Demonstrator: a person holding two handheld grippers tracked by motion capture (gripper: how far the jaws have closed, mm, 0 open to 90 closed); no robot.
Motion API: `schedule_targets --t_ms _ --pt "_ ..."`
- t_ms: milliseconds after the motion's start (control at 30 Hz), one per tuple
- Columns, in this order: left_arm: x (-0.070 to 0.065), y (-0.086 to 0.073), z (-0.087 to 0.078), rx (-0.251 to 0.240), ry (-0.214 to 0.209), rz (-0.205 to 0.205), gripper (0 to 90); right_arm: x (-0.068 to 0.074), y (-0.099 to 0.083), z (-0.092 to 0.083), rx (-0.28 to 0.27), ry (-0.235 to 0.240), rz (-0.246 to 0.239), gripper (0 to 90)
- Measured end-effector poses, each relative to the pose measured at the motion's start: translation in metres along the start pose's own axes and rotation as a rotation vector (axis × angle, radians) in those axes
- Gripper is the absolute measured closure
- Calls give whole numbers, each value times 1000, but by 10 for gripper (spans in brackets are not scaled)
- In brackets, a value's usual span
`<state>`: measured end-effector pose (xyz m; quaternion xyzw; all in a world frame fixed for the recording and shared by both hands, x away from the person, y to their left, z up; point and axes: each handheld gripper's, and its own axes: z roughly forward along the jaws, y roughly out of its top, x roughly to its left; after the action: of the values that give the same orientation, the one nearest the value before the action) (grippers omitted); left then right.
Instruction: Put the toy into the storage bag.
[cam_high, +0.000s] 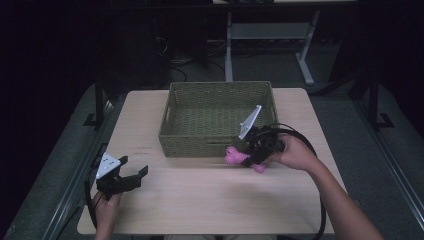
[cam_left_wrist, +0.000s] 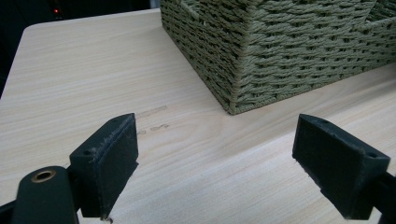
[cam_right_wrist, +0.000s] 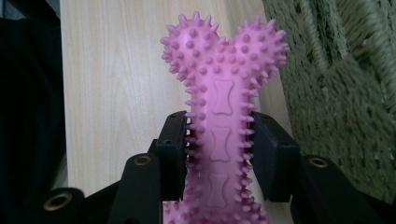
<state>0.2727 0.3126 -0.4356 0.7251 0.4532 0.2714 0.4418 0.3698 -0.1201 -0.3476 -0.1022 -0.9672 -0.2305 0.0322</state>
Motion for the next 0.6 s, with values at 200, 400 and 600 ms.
schedule_targets --t_ms 200,400,600 --pt "0 0 0 -1 1 -1 139 -3 6 -6 -7 5 -10 582" --pt "0 0 0 1 2 0 139 -6 12 -12 -4 1 -18 582" --pt "0 0 0 -2 3 -1 139 -11 18 -18 -2 0 -26 582"
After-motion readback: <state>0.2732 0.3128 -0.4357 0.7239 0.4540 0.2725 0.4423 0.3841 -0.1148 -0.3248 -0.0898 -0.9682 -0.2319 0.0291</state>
